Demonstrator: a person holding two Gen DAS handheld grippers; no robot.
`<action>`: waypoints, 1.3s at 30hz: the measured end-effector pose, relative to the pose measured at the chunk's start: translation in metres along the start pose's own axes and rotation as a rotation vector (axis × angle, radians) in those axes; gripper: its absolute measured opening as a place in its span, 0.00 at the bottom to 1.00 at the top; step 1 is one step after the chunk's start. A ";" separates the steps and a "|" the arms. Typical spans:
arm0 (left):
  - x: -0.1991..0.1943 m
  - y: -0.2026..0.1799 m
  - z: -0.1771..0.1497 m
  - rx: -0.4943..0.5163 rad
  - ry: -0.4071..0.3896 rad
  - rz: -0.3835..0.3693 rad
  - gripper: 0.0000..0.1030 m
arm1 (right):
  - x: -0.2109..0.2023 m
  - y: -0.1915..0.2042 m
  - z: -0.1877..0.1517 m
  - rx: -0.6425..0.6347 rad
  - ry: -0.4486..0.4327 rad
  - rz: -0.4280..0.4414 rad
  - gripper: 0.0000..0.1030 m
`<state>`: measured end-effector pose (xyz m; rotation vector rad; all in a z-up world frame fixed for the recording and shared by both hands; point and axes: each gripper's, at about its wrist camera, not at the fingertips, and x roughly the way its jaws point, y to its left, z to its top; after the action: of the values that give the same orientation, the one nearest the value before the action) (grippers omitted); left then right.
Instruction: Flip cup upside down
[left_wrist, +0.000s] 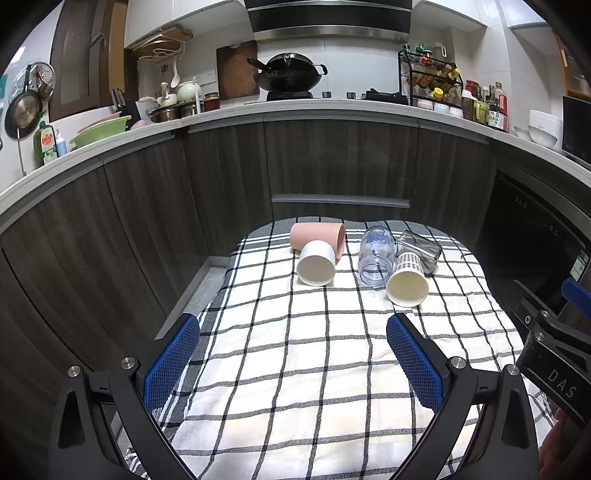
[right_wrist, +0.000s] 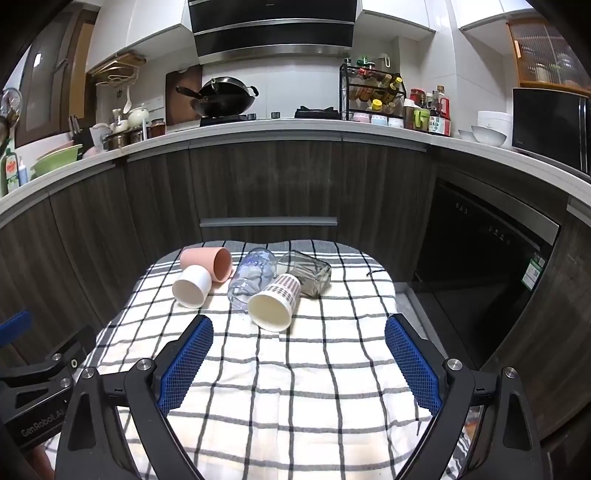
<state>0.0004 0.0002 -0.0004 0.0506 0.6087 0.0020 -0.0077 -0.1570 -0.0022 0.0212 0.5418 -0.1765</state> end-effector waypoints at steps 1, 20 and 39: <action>0.000 0.000 0.000 0.001 0.000 0.002 1.00 | -0.001 0.000 0.000 0.001 0.001 0.000 0.91; 0.001 0.000 -0.002 -0.001 0.000 0.005 1.00 | 0.003 -0.004 0.001 0.005 0.004 0.000 0.91; 0.006 0.004 -0.003 -0.007 0.013 0.005 1.00 | 0.005 -0.004 0.000 0.006 0.008 -0.001 0.91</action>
<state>0.0034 0.0046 -0.0065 0.0456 0.6212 0.0090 -0.0039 -0.1616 -0.0050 0.0269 0.5490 -0.1791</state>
